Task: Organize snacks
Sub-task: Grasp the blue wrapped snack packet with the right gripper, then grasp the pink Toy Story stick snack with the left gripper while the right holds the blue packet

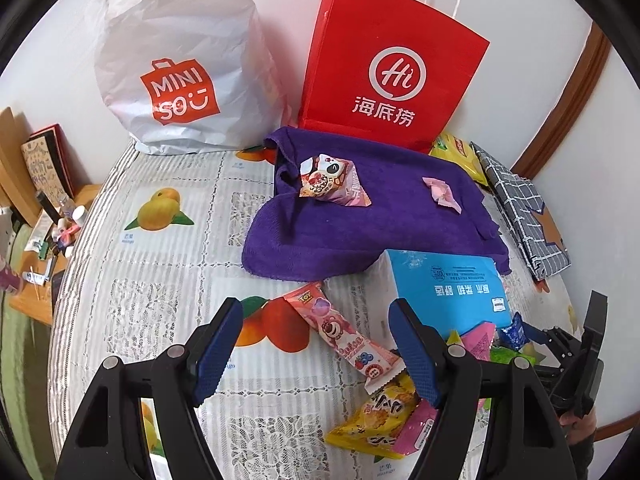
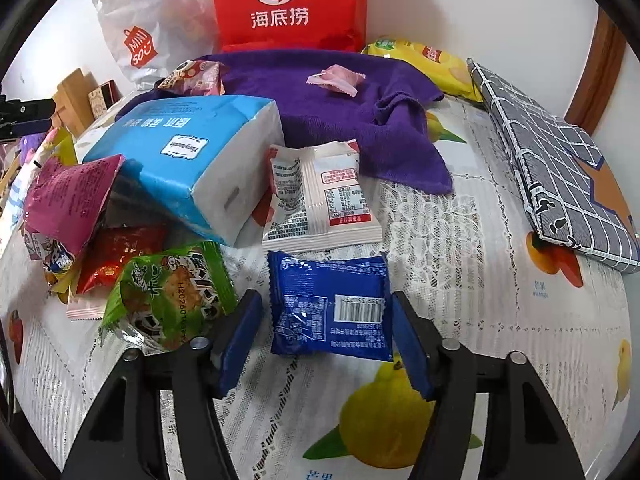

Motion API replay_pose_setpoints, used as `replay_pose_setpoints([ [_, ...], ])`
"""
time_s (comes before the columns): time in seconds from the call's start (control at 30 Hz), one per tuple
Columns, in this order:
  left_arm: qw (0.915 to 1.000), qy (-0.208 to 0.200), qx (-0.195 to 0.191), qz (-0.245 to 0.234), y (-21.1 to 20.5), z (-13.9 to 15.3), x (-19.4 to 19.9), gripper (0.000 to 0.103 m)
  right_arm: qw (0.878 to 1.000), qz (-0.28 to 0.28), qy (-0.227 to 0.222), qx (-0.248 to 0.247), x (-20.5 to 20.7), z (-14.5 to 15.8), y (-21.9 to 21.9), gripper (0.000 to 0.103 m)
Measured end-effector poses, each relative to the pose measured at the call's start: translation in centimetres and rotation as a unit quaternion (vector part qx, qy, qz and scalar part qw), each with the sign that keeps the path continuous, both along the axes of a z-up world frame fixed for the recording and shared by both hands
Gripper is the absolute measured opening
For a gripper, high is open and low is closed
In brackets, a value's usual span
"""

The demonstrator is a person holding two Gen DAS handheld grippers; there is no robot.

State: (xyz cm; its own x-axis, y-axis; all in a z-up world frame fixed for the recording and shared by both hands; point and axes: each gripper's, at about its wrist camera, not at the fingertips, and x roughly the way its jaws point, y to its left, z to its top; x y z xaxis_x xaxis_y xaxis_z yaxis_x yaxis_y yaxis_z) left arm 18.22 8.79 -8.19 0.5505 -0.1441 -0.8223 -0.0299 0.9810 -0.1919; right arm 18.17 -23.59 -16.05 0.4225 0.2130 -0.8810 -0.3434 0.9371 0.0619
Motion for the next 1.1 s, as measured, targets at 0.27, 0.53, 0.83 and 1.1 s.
replay_pose_setpoints([
  [0.27, 1.0000, 0.000, -0.001, 0.009, 1.0, -0.1, 0.0, 0.074, 1.000, -0.020, -0.008, 0.004, 0.5, 0.0, 0.0, 0.053],
  [0.53, 0.9996, 0.016, -0.004, 0.022, 2.1, -1.7, 0.2, 0.074, 0.997, -0.067, -0.017, 0.024, 0.4, 1.0, -2.3, 0.044],
  [0.83, 0.9987, 0.050, 0.004, 0.000, -0.4, -4.7, 1.3, 0.074, 0.995, -0.094, -0.039, 0.024, -0.6, 2.9, -3.7, 0.044],
  [1.1, 0.9970, 0.077, -0.002, 0.005, -1.3, -6.7, 2.6, 0.072, 0.994, -0.093, -0.058, 0.018, -1.1, 4.6, -3.6, 0.044],
])
